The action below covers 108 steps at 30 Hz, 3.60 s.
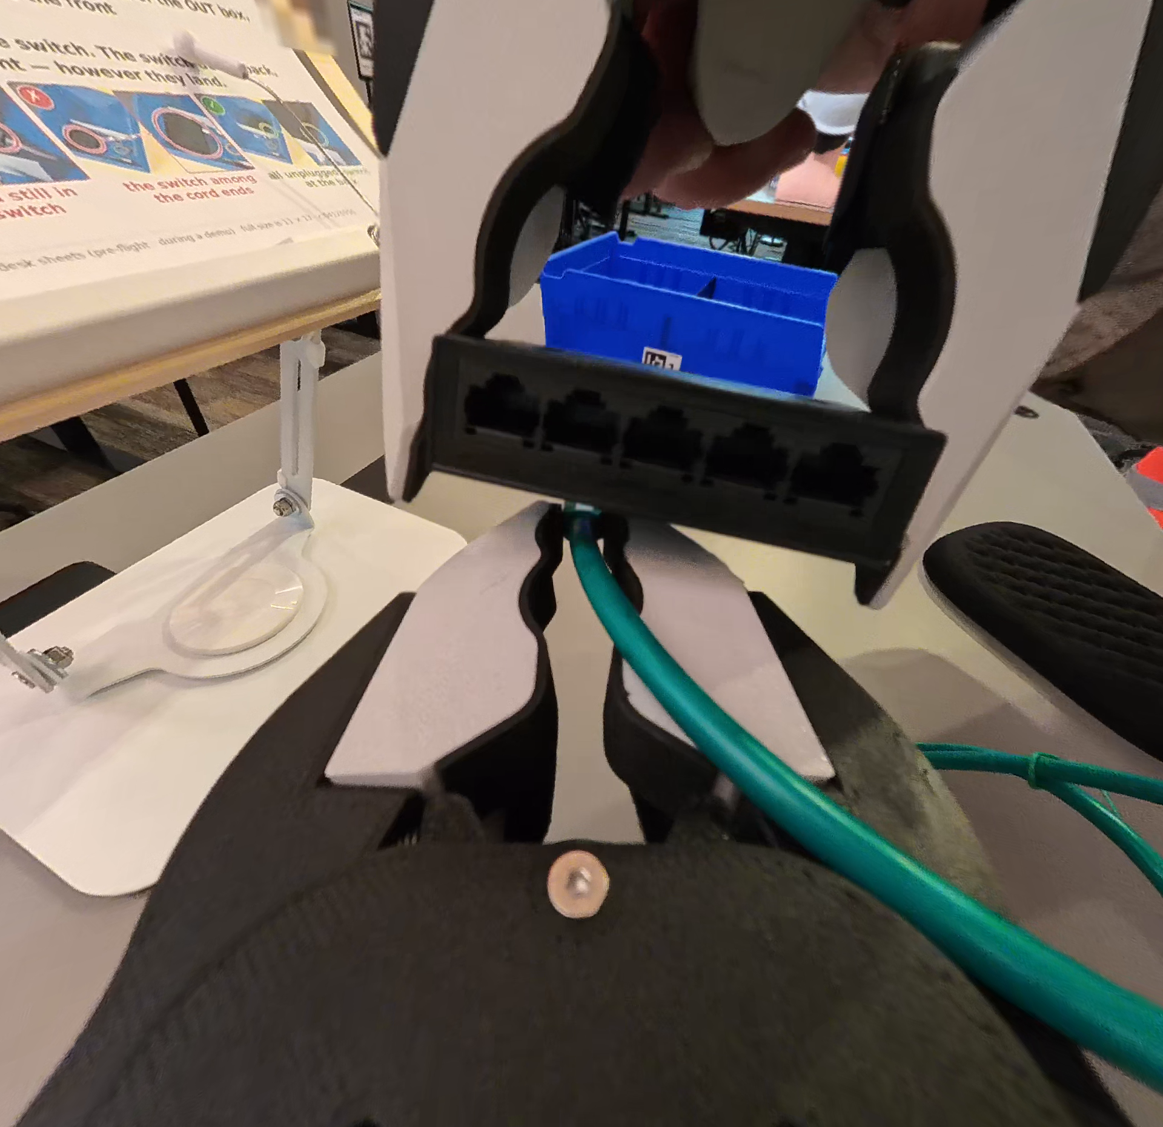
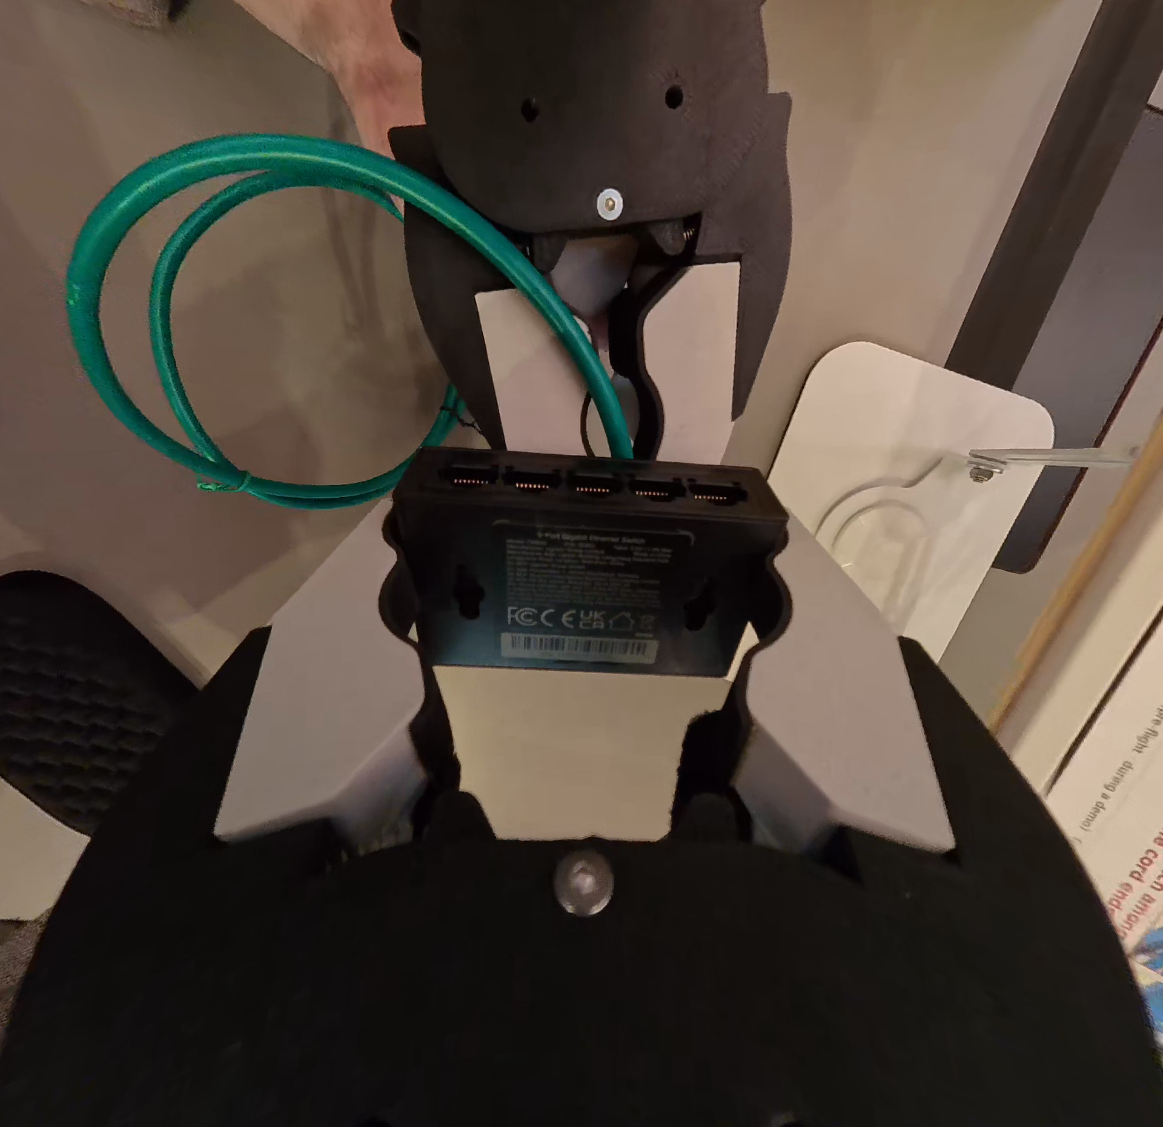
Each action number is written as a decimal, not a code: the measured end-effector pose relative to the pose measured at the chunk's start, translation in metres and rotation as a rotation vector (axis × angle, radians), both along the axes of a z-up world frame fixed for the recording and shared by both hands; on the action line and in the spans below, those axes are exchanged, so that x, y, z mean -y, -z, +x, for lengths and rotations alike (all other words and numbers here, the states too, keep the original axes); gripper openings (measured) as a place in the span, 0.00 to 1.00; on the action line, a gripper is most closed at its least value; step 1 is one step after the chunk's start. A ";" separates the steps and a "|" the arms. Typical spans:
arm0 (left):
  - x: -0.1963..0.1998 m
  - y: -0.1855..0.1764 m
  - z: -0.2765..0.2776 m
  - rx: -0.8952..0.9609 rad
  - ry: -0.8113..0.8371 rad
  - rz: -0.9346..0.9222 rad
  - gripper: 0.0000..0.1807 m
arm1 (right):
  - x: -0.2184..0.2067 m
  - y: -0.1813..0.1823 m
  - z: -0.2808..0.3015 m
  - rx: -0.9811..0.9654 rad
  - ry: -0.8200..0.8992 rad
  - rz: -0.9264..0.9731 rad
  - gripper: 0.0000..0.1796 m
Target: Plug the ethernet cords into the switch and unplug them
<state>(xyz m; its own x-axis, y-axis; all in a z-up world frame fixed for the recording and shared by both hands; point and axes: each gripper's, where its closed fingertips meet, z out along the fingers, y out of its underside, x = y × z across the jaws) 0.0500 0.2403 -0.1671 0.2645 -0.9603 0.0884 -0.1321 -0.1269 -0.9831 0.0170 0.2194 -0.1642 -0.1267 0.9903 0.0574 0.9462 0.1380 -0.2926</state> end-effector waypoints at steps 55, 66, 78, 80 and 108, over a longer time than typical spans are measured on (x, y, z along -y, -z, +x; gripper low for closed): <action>0.060 -0.110 -0.002 0.427 0.089 0.053 0.07 | 0.019 -0.044 0.062 0.142 -0.006 -0.116 0.60; 0.063 -0.107 0.003 0.440 0.082 0.038 0.07 | 0.016 -0.046 0.062 0.129 0.000 -0.119 0.60; 0.062 -0.109 0.000 0.461 0.076 0.036 0.07 | 0.018 -0.051 0.057 0.110 -0.005 -0.128 0.60; 0.063 -0.109 0.001 0.461 0.076 0.037 0.07 | 0.019 -0.052 0.056 0.104 -0.010 -0.131 0.59; 0.066 -0.108 0.001 0.501 0.064 0.059 0.07 | 0.018 -0.057 0.048 0.145 -0.046 -0.064 0.58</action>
<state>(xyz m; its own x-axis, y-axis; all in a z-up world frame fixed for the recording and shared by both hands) 0.0514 0.1739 -0.0591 0.1438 -0.9805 0.1341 0.3519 -0.0760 -0.9329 0.0649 0.2013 -0.1077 -0.1746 0.9842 -0.0276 0.9722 0.1679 -0.1631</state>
